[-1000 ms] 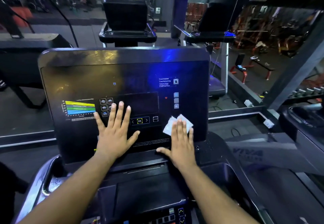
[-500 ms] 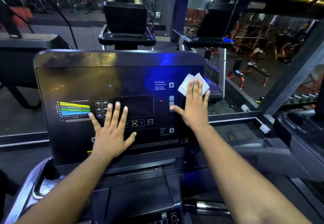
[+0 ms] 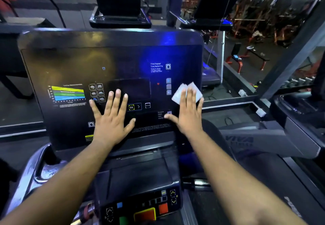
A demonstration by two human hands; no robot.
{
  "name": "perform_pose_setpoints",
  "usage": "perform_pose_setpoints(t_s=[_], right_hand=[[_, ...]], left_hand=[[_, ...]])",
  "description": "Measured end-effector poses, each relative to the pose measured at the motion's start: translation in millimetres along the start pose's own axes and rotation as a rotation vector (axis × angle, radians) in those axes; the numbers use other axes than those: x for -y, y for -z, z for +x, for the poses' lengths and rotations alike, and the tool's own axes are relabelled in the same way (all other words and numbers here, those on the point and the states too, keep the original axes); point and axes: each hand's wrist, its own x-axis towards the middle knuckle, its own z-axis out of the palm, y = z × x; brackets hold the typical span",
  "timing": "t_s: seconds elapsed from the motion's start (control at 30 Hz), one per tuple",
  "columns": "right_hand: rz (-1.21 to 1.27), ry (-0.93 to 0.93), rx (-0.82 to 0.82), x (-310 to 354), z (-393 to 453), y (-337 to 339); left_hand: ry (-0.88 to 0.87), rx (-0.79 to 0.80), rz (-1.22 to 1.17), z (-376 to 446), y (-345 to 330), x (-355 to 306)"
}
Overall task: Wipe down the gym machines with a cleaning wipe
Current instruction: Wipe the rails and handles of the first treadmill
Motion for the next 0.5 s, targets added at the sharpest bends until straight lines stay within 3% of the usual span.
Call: perform_pose_setpoints(t_s=[0.13, 0.33, 0.5], right_hand=[[0.017, -0.035, 0.003, 7, -3, -4], [0.026, -0.083, 0.184, 7, -107, -69], [0.089, -0.101, 0.233, 24, -111, -64]], left_hand=[[-0.016, 0.025, -0.002, -7, -3, -1], [-0.060, 0.041, 0.000, -25, -8, 8], [-0.072, 0.055, -0.010, -36, -7, 13]])
